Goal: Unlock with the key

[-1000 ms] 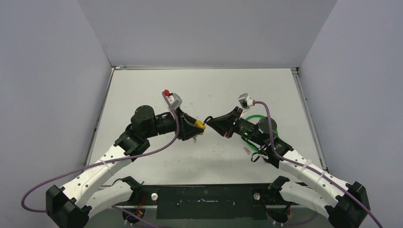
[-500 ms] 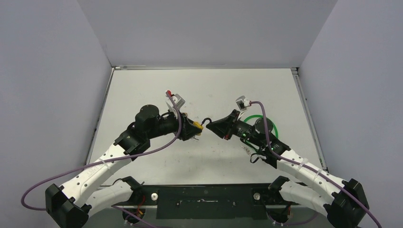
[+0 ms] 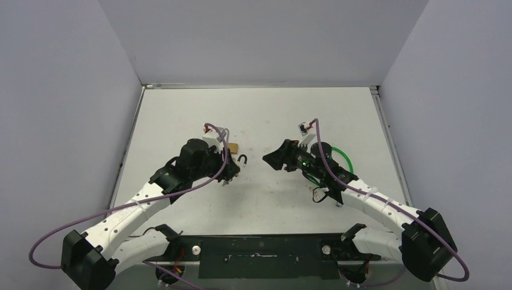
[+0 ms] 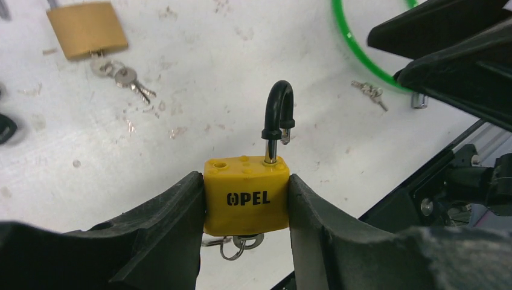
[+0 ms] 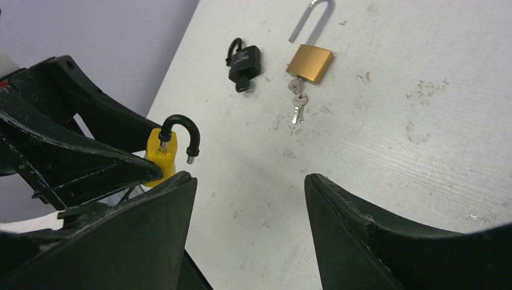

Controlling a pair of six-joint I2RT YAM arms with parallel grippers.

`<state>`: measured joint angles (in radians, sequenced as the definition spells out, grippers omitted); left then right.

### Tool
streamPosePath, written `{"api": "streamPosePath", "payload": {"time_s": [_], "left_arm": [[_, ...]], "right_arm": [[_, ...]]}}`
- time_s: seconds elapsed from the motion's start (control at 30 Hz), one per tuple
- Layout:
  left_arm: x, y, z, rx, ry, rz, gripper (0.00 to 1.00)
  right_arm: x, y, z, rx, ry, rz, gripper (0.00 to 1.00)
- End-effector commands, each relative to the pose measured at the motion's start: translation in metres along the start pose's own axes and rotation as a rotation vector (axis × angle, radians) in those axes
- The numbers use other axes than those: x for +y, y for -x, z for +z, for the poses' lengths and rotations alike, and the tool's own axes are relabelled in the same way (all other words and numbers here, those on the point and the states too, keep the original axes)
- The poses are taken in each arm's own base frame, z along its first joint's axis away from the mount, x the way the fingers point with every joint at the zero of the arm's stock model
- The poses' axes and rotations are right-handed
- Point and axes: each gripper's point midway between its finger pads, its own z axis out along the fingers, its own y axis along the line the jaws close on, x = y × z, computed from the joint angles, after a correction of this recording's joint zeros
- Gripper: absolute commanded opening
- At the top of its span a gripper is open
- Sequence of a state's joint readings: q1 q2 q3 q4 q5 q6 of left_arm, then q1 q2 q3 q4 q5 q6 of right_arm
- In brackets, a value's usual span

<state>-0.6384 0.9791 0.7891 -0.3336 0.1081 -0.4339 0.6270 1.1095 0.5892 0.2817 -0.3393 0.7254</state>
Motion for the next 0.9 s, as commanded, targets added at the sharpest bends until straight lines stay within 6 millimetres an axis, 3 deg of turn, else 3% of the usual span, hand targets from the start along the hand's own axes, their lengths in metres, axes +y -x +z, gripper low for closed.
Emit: {"api": "streamPosePath", "payload": {"time_s": [0.0, 0.23, 0.37, 0.47, 0.67, 0.7, 0.8, 0.87], "left_arm": [[0.013, -0.013, 0.01, 0.022, 0.055, -0.078, 0.0], [0.047, -0.055, 0.032, 0.151, 0.176, -0.155, 0.0], [0.078, -0.075, 0.042, 0.191, 0.316, -0.201, 0.0], [0.104, -0.084, 0.044, 0.187, 0.446, -0.229, 0.0], [0.134, -0.1, 0.049, 0.195, 0.567, -0.288, 0.0], [0.138, -0.103, 0.049, 0.199, 0.587, -0.295, 0.03], [0.148, -0.103, 0.044, 0.194, 0.649, -0.311, 0.34], [0.148, -0.097, 0.044, 0.18, 0.649, -0.313, 0.49]], "right_arm": [[-0.005, 0.019, 0.005, -0.046, -0.07, 0.03, 0.68], [-0.018, 0.019, 0.005, -0.042, -0.133, 0.049, 0.69], [-0.024, 0.018, 0.004, -0.039, -0.159, 0.062, 0.69], [-0.037, 0.017, 0.002, -0.037, -0.217, 0.076, 0.7], [-0.067, 0.012, -0.003, -0.006, -0.342, 0.1, 0.69], [-0.073, 0.013, -0.004, -0.007, -0.369, 0.103, 0.69], [-0.098, 0.011, -0.015, 0.007, -0.484, 0.103, 0.68], [-0.114, 0.014, -0.024, 0.001, -0.559, 0.09, 0.69]]}}
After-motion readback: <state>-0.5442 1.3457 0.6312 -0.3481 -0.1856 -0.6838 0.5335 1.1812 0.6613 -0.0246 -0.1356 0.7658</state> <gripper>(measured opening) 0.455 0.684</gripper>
